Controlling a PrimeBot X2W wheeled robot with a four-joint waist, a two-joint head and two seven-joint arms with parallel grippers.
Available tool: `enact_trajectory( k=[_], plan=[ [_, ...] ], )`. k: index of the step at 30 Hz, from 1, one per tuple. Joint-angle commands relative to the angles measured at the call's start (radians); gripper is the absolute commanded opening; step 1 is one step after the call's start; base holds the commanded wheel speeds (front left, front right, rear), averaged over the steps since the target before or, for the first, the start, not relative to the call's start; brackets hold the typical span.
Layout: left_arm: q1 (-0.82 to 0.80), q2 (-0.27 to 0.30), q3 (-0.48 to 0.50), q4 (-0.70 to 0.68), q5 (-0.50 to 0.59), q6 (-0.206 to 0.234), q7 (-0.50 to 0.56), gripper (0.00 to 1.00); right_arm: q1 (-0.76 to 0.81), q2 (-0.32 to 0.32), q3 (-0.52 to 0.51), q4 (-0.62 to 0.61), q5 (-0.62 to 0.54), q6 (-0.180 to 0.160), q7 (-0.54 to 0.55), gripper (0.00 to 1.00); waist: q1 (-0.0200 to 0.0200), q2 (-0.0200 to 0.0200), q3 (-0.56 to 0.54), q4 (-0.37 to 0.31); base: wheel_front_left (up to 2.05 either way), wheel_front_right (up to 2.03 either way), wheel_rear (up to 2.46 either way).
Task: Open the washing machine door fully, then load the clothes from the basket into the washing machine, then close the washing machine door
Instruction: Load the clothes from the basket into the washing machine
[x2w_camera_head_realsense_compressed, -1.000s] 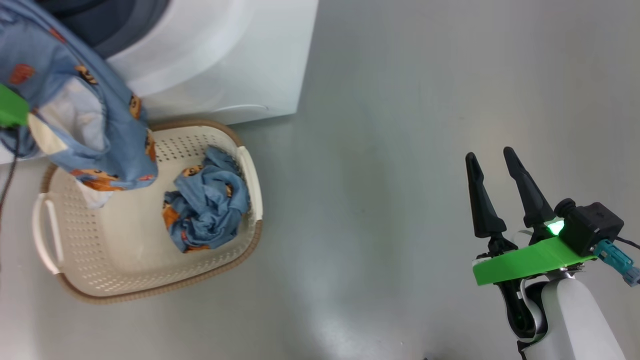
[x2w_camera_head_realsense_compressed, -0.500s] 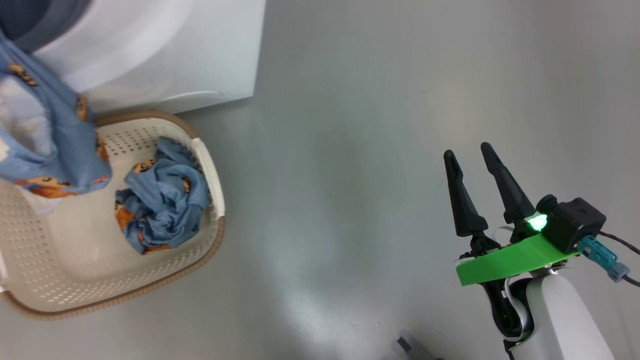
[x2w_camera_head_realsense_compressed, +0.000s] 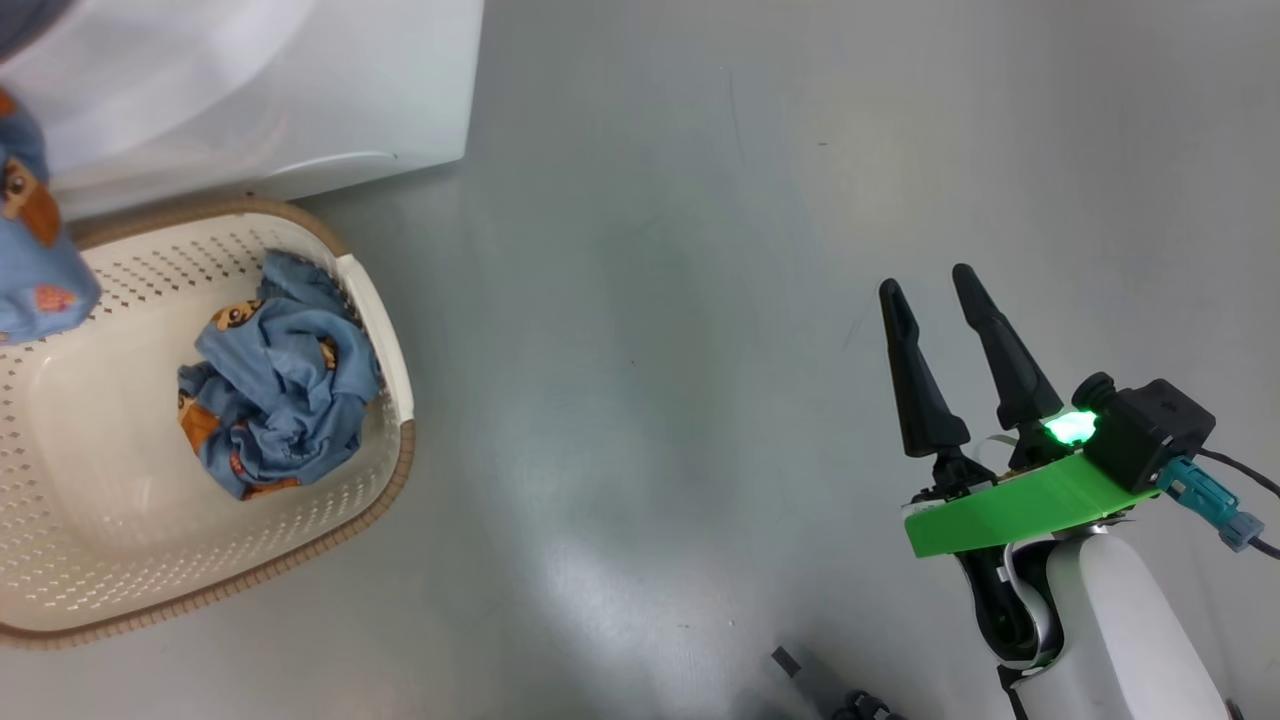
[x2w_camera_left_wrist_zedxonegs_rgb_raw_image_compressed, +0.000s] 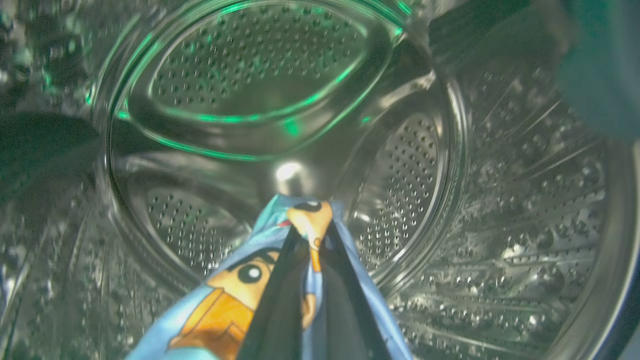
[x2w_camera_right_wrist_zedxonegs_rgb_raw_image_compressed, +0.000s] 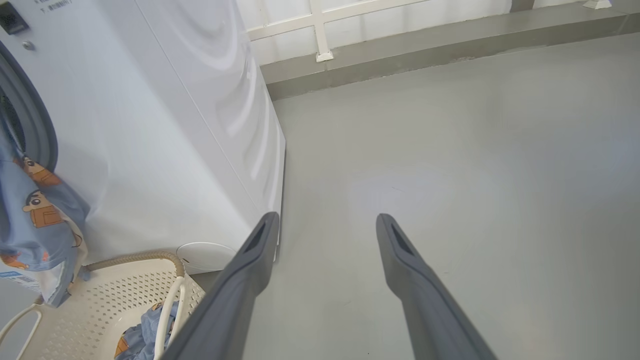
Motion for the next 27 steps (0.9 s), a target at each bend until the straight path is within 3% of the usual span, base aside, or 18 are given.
enact_trajectory(
  k=[1,9,10,11,12,13,20,27],
  plan=[
    [0.047,0.033,0.024,0.001,0.011,-0.003,-0.005,0.00,0.001,0.001,0.023,-0.023,0.007,0.002,-0.005,1.00,0.0000,0.0000,-0.001,-0.001,0.00,0.00,0.00],
    [0.064,0.011,0.018,0.207,0.020,-0.038,-0.005,0.00,0.009,0.001,0.032,-0.018,0.011,0.002,-0.005,1.00,0.0000,0.0000,-0.015,0.003,0.00,0.00,0.00],
    [0.059,0.008,0.013,0.237,0.018,-0.041,-0.005,0.31,0.009,0.001,0.031,-0.018,0.012,0.002,-0.005,1.00,0.0000,0.0000,-0.017,0.004,0.00,0.00,0.00],
    [0.053,0.006,0.003,0.267,0.020,-0.043,-0.005,0.48,0.009,0.001,0.031,-0.017,0.012,0.002,-0.005,1.00,0.0000,0.0000,-0.020,0.006,0.00,0.00,0.00],
    [0.045,0.007,-0.008,0.296,0.024,-0.044,-0.005,0.82,0.010,0.001,0.030,-0.017,0.012,0.002,-0.005,1.00,0.0000,0.0000,-0.022,0.007,0.00,0.00,0.00],
    [0.036,0.003,-0.012,0.335,0.019,-0.046,-0.001,1.00,0.010,0.001,0.030,-0.016,0.012,0.002,-0.005,1.00,0.0000,0.0000,-0.025,0.009,0.00,0.00,0.00],
    [-0.025,-0.007,-0.055,0.455,0.011,-0.050,0.000,1.00,0.010,0.001,0.030,-0.015,0.011,0.002,-0.005,1.00,0.0000,0.0000,-0.035,0.015,0.00,0.00,0.00],
    [-0.037,-0.024,-0.091,0.491,-0.022,-0.051,-0.004,1.00,0.009,0.001,0.028,-0.014,0.009,0.002,-0.005,1.00,0.0000,0.0000,-0.040,0.020,0.00,0.00,0.00]
  ],
)
